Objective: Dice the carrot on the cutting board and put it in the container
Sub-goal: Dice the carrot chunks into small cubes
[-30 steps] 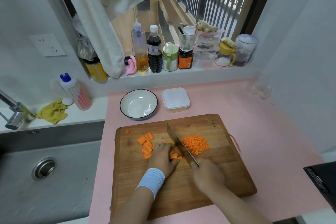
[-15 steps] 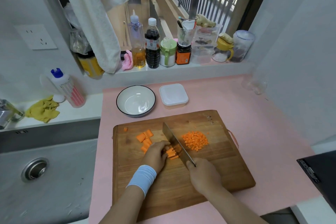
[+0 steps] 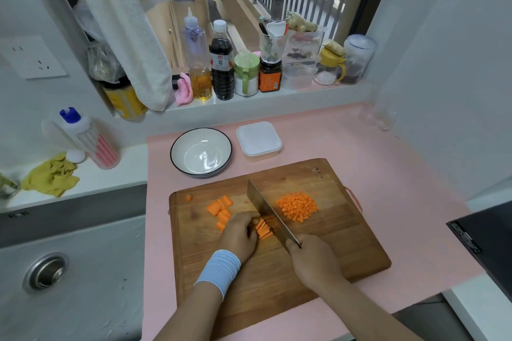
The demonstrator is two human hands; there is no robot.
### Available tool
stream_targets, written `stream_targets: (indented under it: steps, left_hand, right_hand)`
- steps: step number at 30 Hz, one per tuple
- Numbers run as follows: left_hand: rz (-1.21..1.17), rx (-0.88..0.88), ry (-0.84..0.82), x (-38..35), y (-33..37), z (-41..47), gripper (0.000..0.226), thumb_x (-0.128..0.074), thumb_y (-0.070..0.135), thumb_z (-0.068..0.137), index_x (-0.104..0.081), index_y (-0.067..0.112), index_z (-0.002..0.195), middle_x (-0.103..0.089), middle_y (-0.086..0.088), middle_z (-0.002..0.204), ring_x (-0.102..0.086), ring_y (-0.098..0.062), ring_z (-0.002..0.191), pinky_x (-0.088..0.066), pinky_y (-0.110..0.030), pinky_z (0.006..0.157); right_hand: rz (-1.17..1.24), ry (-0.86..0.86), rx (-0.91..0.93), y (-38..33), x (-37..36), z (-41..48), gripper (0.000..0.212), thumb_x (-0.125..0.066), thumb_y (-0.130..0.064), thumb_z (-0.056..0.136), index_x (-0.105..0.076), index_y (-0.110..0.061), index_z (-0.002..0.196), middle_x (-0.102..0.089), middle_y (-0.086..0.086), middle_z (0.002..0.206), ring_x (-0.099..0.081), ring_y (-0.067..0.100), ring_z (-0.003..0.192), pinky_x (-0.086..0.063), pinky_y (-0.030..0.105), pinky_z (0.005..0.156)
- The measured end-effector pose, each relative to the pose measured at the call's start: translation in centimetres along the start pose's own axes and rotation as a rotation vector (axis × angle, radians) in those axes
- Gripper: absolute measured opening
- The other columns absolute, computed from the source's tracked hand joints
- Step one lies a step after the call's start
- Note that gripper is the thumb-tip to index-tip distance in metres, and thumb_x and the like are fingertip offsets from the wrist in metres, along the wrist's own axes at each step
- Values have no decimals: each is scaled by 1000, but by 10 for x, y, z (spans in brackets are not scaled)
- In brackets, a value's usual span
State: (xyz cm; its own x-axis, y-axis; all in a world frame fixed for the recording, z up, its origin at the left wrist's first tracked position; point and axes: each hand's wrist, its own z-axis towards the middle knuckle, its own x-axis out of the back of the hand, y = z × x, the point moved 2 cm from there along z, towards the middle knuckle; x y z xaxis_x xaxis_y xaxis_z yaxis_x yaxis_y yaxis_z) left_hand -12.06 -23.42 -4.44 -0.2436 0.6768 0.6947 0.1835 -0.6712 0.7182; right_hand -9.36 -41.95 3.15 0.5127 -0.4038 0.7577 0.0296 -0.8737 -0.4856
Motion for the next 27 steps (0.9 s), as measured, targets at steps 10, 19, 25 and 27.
stream_targets:
  steps: [10,19,25,27]
  left_hand:
    - [51,-135,41,-10,-7,-13,20,-77,19,78,-69,19,97,-63,6,100,-49,-10,102,-46,-25,91]
    - [14,-217,75,-11,-7,-21,30,-60,2,77,-66,16,102,-55,6,105,-48,-7,105,-37,-11,91]
    - [6,-186,49,-12,-11,-15,26,-67,4,77,-68,19,98,-56,10,101,-48,-6,103,-30,-6,92]
    - [6,-185,56,-12,-11,-16,24,-68,4,77,-69,20,96,-56,11,100,-46,-4,102,-30,-5,91]
  right_hand:
    - [4,-3,1,-3,-2,-4,36,-44,-41,103,-54,-30,70,-63,-7,74,-62,15,75,-45,32,63]
    - [-16,5,-1,-4,-3,-8,34,-42,-43,103,-58,-31,76,-63,-8,75,-62,14,77,-51,35,71]
    - [-20,13,1,-6,-3,-10,33,-41,-43,104,-64,-28,85,-64,-8,77,-62,12,76,-53,35,73]
    - [-14,17,1,-6,-4,-11,32,-42,-43,104,-65,-29,86,-64,-8,78,-62,12,77,-55,36,74]
